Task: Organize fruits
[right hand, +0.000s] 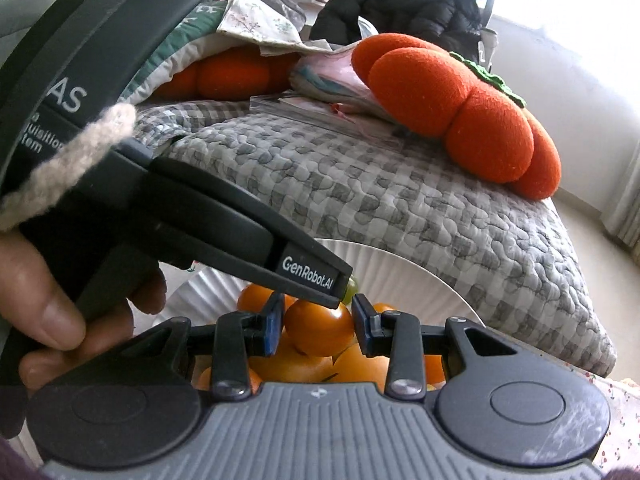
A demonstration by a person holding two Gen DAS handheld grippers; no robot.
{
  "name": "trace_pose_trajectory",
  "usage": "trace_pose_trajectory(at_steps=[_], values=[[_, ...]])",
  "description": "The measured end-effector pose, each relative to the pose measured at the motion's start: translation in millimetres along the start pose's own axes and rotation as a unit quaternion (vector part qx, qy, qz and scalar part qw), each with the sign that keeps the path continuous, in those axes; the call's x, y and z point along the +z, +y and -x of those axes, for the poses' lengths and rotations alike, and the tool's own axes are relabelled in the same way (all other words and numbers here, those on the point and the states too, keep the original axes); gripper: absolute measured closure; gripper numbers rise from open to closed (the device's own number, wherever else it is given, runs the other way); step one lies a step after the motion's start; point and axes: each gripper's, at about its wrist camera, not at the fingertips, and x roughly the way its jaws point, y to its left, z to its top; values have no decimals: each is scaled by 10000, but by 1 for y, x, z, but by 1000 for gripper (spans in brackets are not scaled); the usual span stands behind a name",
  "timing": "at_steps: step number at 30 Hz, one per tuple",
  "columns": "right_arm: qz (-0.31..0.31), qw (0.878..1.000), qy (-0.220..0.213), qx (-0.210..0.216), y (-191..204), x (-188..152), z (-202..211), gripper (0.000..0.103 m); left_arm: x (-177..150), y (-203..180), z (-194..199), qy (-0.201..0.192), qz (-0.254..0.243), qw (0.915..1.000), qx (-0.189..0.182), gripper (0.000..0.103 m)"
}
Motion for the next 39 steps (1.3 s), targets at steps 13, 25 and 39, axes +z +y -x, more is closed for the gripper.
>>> trace_pose_trajectory(at_steps=[13, 25, 39], values=[[-185, 9998, -48, 69, -19, 5, 13, 53, 1, 3, 5, -64, 209, 9996, -158, 55], [-997, 9946, -132, 263, -45, 6, 28, 52, 2, 10, 36, -329, 470, 9980, -273, 42], [-1722, 9850, 72, -38, -57, -8, 64, 52, -23, 2, 79, -303, 563, 9979, -79, 42]])
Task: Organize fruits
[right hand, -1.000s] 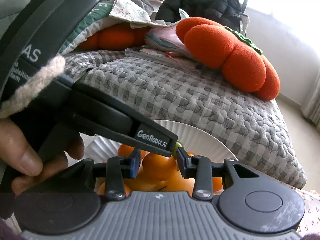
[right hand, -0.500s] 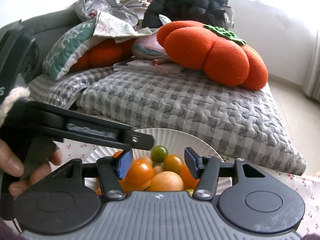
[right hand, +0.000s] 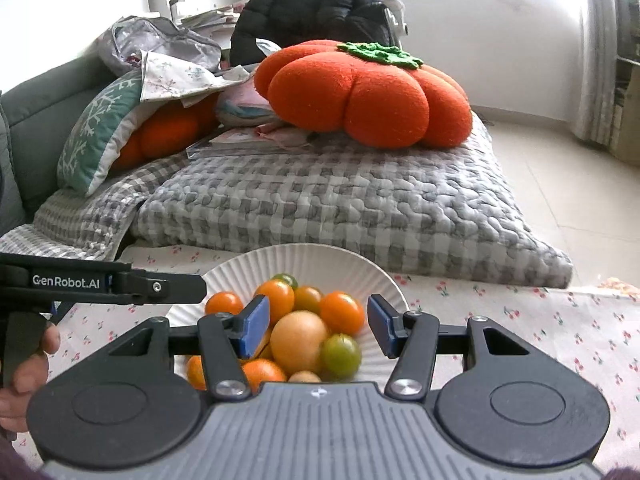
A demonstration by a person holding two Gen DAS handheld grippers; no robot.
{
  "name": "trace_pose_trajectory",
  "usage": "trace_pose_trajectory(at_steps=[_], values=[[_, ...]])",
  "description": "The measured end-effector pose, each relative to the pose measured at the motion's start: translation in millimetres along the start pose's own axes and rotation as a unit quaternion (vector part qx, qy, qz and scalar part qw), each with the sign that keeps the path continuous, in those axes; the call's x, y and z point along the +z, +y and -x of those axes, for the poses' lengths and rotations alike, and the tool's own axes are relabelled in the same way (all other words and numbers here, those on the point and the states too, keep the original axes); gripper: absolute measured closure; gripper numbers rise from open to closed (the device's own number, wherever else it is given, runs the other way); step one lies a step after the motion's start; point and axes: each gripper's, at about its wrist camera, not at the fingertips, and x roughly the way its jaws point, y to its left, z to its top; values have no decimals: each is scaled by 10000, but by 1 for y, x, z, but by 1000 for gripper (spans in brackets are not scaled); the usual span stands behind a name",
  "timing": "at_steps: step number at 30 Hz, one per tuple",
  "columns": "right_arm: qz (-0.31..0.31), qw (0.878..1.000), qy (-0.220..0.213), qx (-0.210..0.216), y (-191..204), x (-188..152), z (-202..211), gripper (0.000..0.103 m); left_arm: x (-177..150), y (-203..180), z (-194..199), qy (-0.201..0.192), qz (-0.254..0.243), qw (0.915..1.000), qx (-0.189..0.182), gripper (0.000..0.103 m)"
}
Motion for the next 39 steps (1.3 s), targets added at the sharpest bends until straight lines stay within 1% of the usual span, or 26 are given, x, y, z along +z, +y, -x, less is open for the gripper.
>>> trace_pose_trajectory(at_steps=[4, 8, 15, 18, 25, 28, 30, 34, 37, 39], values=[[-253, 9996, 139, 70, 8, -4, 10, 52, -12, -15, 19, 48, -113, 9987, 494, 42], [-359, 9992, 160, 73, 20, -9, 24, 52, -23, -25, 41, -39, -235, 9969, 754, 42], [-388, 9990, 90, -178, 34, -23, 53, 52, -44, -35, 73, -111, -374, 9949, 928, 42], [-425, 9989, 40, -184, 37, -31, 65, 52, -51, -42, 85, -171, -428, 9947, 919, 41], [-515, 9984, -124, -214, 48, -46, 96, 51, -72, -59, 115, -351, -759, 9910, 1045, 39], [-574, 9979, -207, -201, 54, -55, 112, 48, -84, -60, 128, -343, -751, 9911, 1044, 38], [-552, 9980, -259, -177, 60, -62, 123, 47, -92, -61, 139, -388, -789, 9903, 1079, 38], [-522, 9977, -402, -149, 72, -75, 142, 40, -111, -67, 161, -603, -1026, 9848, 1265, 27], [-628, 9968, -465, -188, 76, -84, 151, 33, -120, -66, 171, -672, -1050, 9830, 1346, 21], [-686, 9963, -472, -227, 79, -88, 154, 32, -125, -65, 177, -713, -1049, 9823, 1380, 20]])
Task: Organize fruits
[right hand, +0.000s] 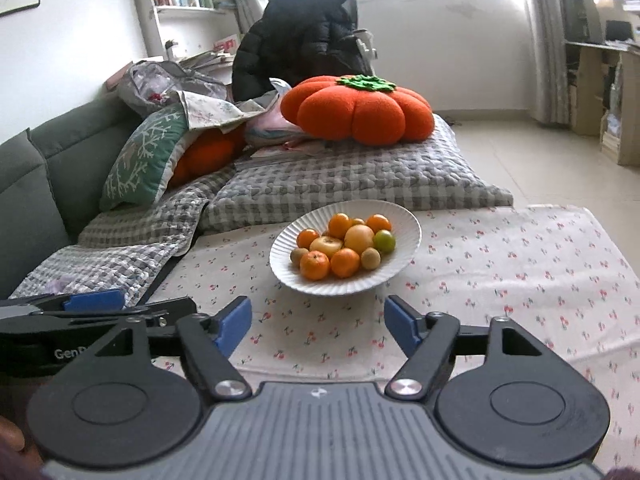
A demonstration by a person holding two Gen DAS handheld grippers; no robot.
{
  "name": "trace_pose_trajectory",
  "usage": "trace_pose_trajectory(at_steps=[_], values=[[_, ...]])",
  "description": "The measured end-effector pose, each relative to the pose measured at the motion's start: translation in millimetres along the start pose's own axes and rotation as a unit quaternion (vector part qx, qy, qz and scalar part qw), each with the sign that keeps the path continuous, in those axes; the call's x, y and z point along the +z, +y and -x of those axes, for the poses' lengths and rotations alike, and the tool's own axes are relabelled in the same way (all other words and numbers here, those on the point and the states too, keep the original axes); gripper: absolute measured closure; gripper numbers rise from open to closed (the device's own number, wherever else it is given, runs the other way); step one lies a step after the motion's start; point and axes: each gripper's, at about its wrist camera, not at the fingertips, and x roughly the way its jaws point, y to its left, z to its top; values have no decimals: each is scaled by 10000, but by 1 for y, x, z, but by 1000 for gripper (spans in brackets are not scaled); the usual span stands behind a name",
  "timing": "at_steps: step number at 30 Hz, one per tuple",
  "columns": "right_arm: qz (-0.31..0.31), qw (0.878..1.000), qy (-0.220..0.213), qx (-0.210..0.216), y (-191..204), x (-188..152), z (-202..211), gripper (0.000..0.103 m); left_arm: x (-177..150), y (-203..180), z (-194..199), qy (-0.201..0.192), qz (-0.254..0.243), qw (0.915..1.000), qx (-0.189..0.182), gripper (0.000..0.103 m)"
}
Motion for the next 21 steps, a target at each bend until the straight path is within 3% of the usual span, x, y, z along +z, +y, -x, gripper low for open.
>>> trace_pose_trajectory(at_steps=[3, 9, 21], values=[[12, 9999, -91, -146, 2, -4, 8, 26, -3, -2, 7, -33, -53, 9999, 80, 19], [-14, 9990, -216, -388, 1, -9, 16, 1, -11, -3, 16, -243, -72, 9994, 252, 11], [488, 9981, -157, -340, 19, -17, 10, 0, -24, 9, 3, 15, 97, 9998, 174, 9]])
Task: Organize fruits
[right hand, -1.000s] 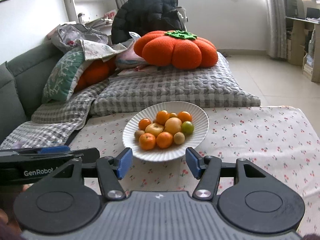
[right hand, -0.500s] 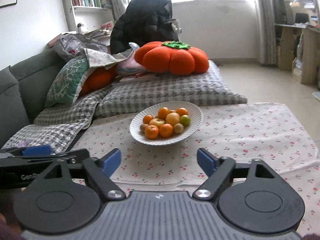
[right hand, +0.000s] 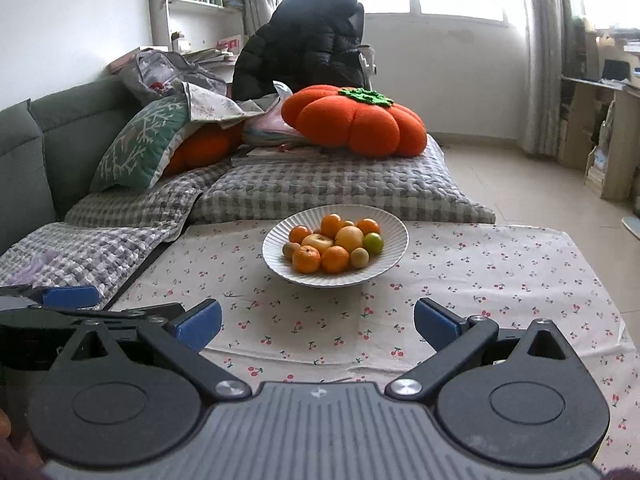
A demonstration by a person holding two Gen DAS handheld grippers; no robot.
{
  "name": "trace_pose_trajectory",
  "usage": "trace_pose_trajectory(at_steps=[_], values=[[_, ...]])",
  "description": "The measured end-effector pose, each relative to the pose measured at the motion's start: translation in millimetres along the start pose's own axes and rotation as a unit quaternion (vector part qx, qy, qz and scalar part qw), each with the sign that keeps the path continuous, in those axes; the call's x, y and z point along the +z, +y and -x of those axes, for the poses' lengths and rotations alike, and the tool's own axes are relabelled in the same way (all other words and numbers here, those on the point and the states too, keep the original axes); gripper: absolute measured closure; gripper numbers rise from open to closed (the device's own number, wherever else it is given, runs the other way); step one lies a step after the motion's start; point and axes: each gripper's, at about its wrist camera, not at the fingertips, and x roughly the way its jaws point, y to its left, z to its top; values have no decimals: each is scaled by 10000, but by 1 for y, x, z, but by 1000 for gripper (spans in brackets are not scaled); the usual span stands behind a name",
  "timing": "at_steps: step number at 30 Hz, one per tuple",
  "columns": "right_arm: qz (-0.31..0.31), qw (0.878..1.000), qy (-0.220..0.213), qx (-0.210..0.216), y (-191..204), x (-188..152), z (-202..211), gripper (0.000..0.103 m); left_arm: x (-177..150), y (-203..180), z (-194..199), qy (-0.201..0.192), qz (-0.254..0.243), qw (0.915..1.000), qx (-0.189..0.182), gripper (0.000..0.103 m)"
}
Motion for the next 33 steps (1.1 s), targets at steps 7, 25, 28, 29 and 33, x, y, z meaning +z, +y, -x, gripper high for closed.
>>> trace_pose_trajectory(at_steps=[7, 25, 28, 29, 33], values=[[-201, 9996, 173, 113, -3, -2, -3, 0, -1, 0, -3, 61, -3, 10000, 17, 9], [-378, 9985, 317, 234, -3, -4, -5, 0, -1, 0, -4, 88, -90, 9999, 70, 9], [-380, 9985, 321, 235, -3, -4, -5, 0, -1, 0, -4, 83, -101, 9999, 63, 9], [-379, 9985, 320, 234, -3, -4, -5, 0, -1, 0, -4, 81, -104, 9999, 60, 9], [-382, 9985, 319, 237, -3, -5, -5, 0, -1, 0, -4, 81, -106, 9999, 62, 9]])
